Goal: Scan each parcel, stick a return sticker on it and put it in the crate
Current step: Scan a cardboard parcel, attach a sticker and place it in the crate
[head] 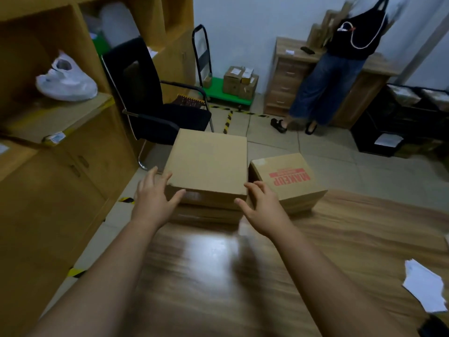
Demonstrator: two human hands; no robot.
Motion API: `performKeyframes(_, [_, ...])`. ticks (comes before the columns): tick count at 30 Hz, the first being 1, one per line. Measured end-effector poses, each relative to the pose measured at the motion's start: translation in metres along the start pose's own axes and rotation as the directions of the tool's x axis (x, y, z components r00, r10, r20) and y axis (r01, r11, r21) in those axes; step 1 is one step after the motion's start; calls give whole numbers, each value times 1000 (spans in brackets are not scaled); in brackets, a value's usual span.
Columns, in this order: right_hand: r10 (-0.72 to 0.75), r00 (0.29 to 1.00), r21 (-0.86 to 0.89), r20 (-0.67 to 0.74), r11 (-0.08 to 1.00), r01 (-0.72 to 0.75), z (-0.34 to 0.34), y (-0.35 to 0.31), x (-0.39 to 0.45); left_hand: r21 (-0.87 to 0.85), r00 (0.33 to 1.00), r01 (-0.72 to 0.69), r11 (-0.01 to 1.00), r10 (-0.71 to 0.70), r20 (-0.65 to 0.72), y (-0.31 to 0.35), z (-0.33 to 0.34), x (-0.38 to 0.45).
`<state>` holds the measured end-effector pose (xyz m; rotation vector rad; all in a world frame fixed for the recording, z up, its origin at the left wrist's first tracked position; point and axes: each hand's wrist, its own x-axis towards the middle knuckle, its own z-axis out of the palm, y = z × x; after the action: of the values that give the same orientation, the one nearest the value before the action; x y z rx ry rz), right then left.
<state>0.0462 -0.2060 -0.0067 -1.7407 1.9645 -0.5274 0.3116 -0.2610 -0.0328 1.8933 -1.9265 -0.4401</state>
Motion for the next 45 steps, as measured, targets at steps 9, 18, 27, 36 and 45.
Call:
performKeyframes(9, [132, 991, 81, -35, 988, -129, 28, -5, 45, -311, 982, 189, 931, -173, 80, -16, 21, 21])
performKeyframes(18, [146, 989, 214, -16, 967, -139, 24, 6, 10, -447, 974, 228, 865, -201, 107, -20, 12, -8])
performKeyframes(27, [86, 965, 326, -247, 945, 0, -28, 27, -31, -753, 998, 25, 658, -55, -15, 52, -23, -48])
performKeyframes(36, [70, 964, 457, -258, 887, 59, -94, 136, -138, -817, 999, 6, 577, 31, 30, 156, 16, -153])
performKeyframes(45, [246, 969, 532, 0, 821, -208, -49, 260, -226, -699, 986, 40, 714, 84, 142, 214, 82, -237])
